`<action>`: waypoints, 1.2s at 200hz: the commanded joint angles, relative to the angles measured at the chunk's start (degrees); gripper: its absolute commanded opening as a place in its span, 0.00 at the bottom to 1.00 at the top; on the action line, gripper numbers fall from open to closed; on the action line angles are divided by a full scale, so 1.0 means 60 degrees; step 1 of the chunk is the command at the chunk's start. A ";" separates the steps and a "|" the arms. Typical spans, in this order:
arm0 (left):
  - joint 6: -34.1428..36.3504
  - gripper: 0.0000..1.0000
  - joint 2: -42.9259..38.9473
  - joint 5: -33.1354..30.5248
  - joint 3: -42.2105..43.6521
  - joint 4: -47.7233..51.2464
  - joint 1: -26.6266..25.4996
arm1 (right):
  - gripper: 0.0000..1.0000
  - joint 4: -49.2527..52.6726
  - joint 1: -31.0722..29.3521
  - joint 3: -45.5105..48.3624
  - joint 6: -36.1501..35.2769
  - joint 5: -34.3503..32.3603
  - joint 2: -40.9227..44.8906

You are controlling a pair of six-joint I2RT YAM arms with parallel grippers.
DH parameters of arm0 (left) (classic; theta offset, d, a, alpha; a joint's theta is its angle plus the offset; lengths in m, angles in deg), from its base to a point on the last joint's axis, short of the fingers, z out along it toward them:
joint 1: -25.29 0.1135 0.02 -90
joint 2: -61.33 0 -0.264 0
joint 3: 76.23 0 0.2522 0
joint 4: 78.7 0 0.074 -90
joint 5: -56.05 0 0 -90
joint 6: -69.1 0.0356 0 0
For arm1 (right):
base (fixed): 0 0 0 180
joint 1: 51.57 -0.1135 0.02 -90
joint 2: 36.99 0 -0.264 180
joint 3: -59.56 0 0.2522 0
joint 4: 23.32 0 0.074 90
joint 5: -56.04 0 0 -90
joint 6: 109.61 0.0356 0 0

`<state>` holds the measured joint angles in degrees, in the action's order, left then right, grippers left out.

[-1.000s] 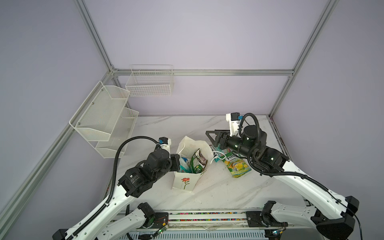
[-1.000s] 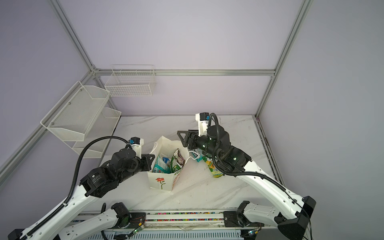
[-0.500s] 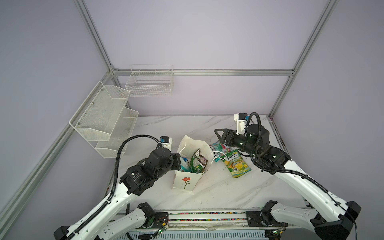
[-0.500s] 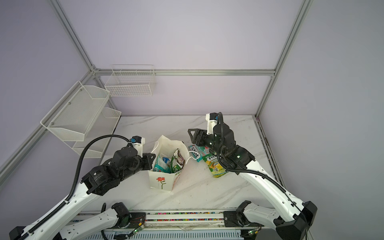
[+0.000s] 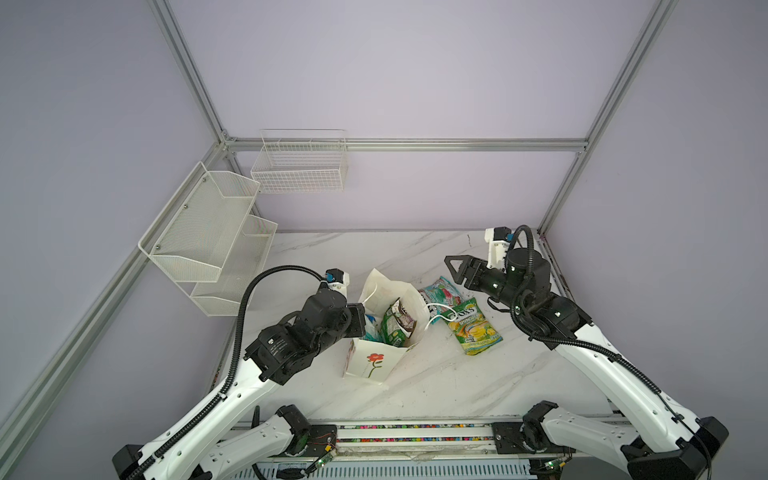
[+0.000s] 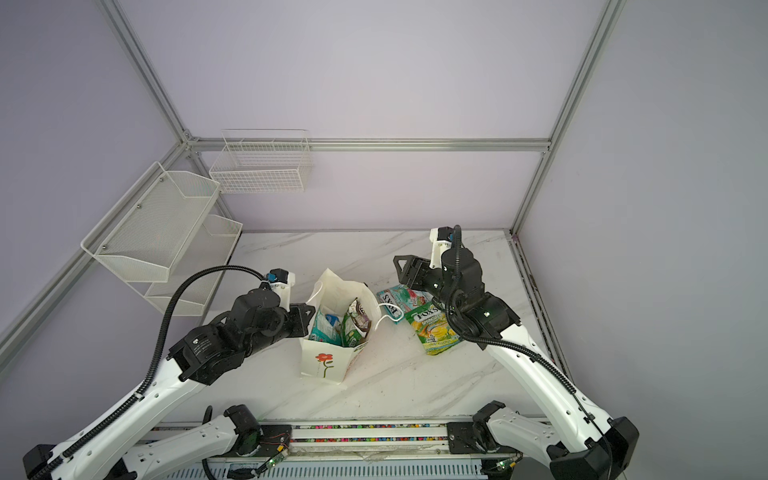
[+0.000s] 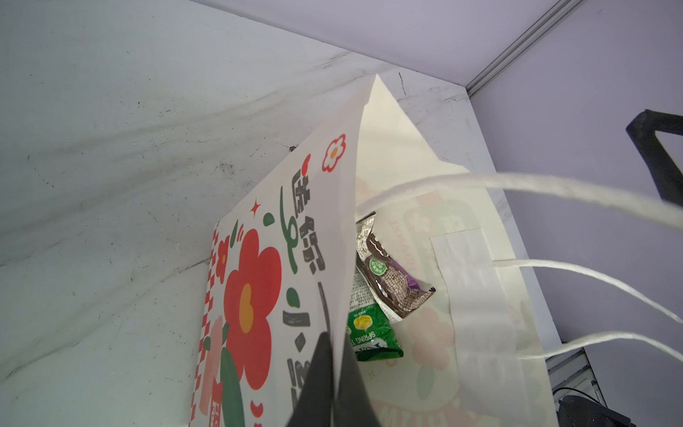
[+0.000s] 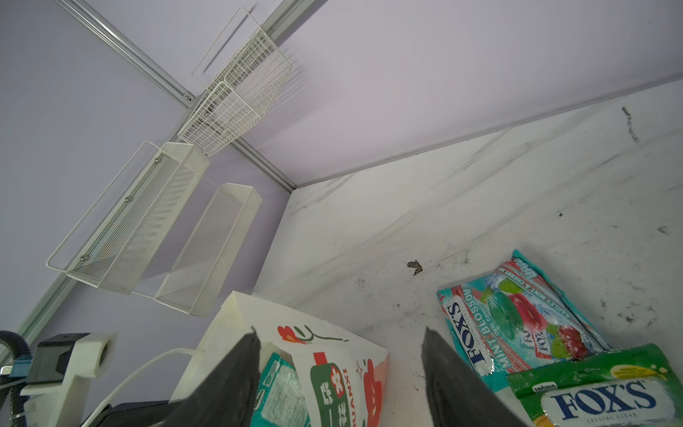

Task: Place the snacks into the paper bag
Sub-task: 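Move the open right gripper over the green Fox's Spring Tea bag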

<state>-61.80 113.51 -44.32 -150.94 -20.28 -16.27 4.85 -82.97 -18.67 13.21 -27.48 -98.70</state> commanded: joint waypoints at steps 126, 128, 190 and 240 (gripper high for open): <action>-0.0060 0.00 0.0530 0.0308 -0.1319 -0.1056 -0.0472 | 0.75 0.0491 0.1843 0.1152 0.0254 0.0954 0.0467; -0.0066 0.00 0.0538 0.0308 -0.1313 -0.1057 -0.0478 | 0.75 0.0496 0.1862 0.1169 0.0246 0.0963 0.0477; -0.0082 0.00 0.0689 0.0328 -0.1312 -0.1183 -0.0618 | 0.76 0.0490 0.2483 0.1874 0.0344 0.1282 0.0632; -0.0111 0.00 0.0805 0.0366 -0.1268 -0.1322 -0.0726 | 0.76 0.0472 0.2974 0.2353 0.0313 0.1611 0.0648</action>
<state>-62.22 118.12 -42.92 -152.36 -24.34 -20.09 6.97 -66.27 -5.75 14.65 -19.37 -95.73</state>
